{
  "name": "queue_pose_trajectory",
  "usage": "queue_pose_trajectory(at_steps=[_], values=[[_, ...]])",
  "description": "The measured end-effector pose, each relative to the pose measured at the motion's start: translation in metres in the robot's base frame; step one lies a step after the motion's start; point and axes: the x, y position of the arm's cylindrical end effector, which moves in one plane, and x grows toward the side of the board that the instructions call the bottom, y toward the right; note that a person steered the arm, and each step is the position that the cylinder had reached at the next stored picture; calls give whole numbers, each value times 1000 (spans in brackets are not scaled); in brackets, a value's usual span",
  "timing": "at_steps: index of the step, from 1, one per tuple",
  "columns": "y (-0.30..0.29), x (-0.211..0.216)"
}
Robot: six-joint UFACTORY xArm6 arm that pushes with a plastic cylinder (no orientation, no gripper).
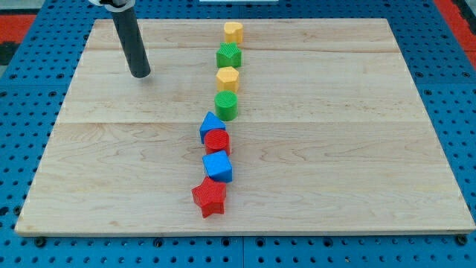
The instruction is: Move the heart to the top right of green star
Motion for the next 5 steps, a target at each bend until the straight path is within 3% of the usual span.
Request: queue_pose_trajectory(at_steps=[1,3,5], values=[[0,0],[15,-41],[21,-43]])
